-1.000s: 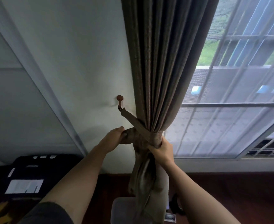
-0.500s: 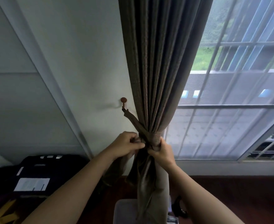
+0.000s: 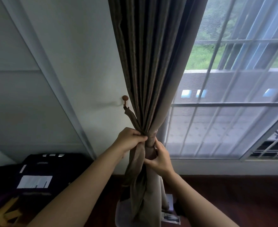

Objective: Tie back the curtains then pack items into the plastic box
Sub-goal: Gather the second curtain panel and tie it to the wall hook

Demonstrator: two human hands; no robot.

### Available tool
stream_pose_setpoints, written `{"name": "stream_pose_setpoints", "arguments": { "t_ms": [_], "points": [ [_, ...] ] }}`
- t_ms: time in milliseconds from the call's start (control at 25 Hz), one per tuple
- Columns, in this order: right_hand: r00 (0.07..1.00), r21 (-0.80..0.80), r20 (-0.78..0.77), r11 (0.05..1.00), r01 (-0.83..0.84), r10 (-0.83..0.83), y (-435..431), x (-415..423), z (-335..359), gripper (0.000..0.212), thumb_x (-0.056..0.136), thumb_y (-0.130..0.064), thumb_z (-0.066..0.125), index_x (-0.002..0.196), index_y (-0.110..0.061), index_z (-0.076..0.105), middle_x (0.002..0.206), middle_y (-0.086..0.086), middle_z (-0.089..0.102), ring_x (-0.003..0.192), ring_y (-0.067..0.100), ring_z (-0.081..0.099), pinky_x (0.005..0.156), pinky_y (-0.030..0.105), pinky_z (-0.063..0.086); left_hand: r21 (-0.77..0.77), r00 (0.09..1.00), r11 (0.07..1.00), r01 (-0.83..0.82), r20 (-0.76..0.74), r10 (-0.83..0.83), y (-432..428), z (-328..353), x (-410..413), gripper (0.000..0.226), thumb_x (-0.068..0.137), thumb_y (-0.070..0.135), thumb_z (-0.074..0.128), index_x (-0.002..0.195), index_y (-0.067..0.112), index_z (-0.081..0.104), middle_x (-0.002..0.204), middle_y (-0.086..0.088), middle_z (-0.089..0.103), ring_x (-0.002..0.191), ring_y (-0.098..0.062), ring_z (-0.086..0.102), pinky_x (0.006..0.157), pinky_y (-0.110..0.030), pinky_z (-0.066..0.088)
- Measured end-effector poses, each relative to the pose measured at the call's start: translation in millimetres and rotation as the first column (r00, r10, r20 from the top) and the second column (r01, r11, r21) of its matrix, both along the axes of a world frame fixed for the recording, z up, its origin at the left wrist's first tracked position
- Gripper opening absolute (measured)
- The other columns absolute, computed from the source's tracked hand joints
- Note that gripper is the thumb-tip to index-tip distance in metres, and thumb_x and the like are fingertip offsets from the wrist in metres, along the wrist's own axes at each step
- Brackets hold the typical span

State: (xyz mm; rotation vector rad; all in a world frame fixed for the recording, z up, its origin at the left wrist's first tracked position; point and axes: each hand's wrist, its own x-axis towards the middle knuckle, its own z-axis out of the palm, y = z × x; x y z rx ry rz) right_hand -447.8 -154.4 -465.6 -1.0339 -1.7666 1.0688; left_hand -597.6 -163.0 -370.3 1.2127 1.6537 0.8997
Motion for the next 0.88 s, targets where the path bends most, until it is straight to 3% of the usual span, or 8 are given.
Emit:
{"name": "stream_pose_setpoints", "arguments": {
  "t_ms": [120, 200, 280, 440, 520, 600, 800, 880],
  "points": [
    [0.996, -0.036, -0.088, 0.999, -0.025, 0.021, -6.7, 4.9, 4.0, 0.083, 0.064, -0.019, 0.084, 0.135, -0.032, 0.042, 0.117, -0.009, 0.065, 0.109, 0.012, 0.062, 0.088, 0.034, 0.054, -0.051, 0.999, 0.998, -0.042, -0.009, 0.041, 5.9, 8.9, 8.2, 0.008, 0.066, 0.019, 0.071, 0.061, 0.014, 0.067, 0.068, -0.007, 0.068, 0.079, -0.027, 0.069, 0.084, -0.042, 0.056],
    [0.974, -0.169, -0.203, 0.975, -0.141, 0.106, -3.8, 14.9, 7.9, 0.075, 0.073, 0.011, 0.067, 0.135, -0.024, 0.043, 0.111, -0.012, 0.069, 0.105, 0.013, 0.065, 0.082, 0.024, 0.053, -0.096, 0.994, 0.991, -0.096, 0.045, 0.1, 6.8, 12.1, 13.5, 0.008, 0.069, 0.014, 0.06, 0.062, 0.011, 0.06, 0.064, -0.005, 0.062, 0.074, -0.023, 0.065, 0.084, -0.042, 0.057],
    [0.949, -0.32, -0.294, 0.923, -0.212, 0.116, 5.6, 23.2, 10.5, 0.071, 0.071, 0.02, 0.046, 0.133, -0.014, 0.047, 0.107, -0.009, 0.071, 0.101, 0.013, 0.066, 0.073, 0.02, 0.051, -0.049, 0.992, 0.993, -0.104, -0.076, 0.101, 4.1, 9.6, 17.0, 0.016, 0.076, 0.006, 0.053, 0.062, 0.01, 0.057, 0.064, -0.002, 0.058, 0.069, -0.017, 0.061, 0.076, -0.035, 0.058],
    [0.931, -0.518, -0.363, 0.824, -0.23, 0.032, 17.8, 31.2, 22.3, 0.041, 0.077, -0.029, 0.042, 0.109, -0.021, 0.066, 0.11, 0.0, 0.069, 0.104, 0.017, 0.06, 0.08, 0.024, 0.045, 0.199, 0.911, 0.979, 0.053, -0.41, 0.034, -9.0, 0.6, 25.8, 0.012, 0.08, 0.017, 0.066, 0.068, 0.015, 0.062, 0.07, 0.006, 0.056, 0.066, -0.007, 0.055, 0.055, -0.006, 0.038],
    [0.967, -0.507, -0.24, 0.839, -0.197, 0.082, 21.0, 35.0, 27.8, 0.07, 0.08, -0.069, 0.021, 0.113, -0.025, 0.066, 0.117, -0.005, 0.067, 0.115, 0.01, 0.056, 0.1, 0.029, 0.038, 0.3, 0.895, 0.953, 0.038, -0.434, 0.1, -8.8, -6.9, 28.4, 0.016, 0.077, 0.02, 0.072, 0.069, 0.013, 0.061, 0.074, 0.004, 0.054, 0.068, -0.01, 0.054, 0.057, -0.002, 0.036],
    [0.97, -0.523, -0.202, 0.823, -0.223, 0.134, 25.8, 37.0, 31.0, 0.098, 0.071, -0.087, 0.016, 0.12, -0.017, 0.064, 0.124, 0.004, 0.064, 0.123, 0.017, 0.053, 0.11, 0.038, 0.03, 0.357, 0.879, 0.934, -0.008, -0.442, 0.177, -8.3, -11.8, 34.5, 0.031, 0.075, 0.023, 0.076, 0.061, 0.017, 0.049, 0.07, 0.007, 0.046, 0.067, -0.012, 0.049, 0.057, -0.004, 0.035],
    [0.946, -0.546, -0.264, 0.779, -0.309, 0.19, 33.4, 37.8, 44.4, 0.092, 0.086, -0.065, -0.001, 0.105, -0.007, 0.068, 0.102, 0.009, 0.072, 0.104, 0.015, 0.065, 0.087, 0.016, 0.048, 0.394, 0.863, 0.903, -0.171, -0.382, 0.33, -14.6, -22.2, 55.5, 0.031, 0.078, 0.027, 0.074, 0.076, 0.017, 0.045, 0.091, 0.001, 0.04, 0.075, -0.012, 0.044, 0.07, -0.012, 0.037],
    [0.929, -0.528, -0.292, 0.772, -0.354, 0.226, 33.3, 35.0, 42.6, 0.091, 0.09, -0.061, -0.001, 0.109, -0.004, 0.066, 0.105, 0.011, 0.071, 0.106, 0.017, 0.064, 0.089, 0.019, 0.047, 0.446, 0.851, 0.871, -0.204, -0.36, 0.383, -14.5, -25.9, 57.0, 0.032, 0.077, 0.029, 0.075, 0.076, 0.018, 0.045, 0.095, -0.003, 0.044, 0.082, -0.016, 0.046, 0.071, -0.016, 0.039]
  ]
}}
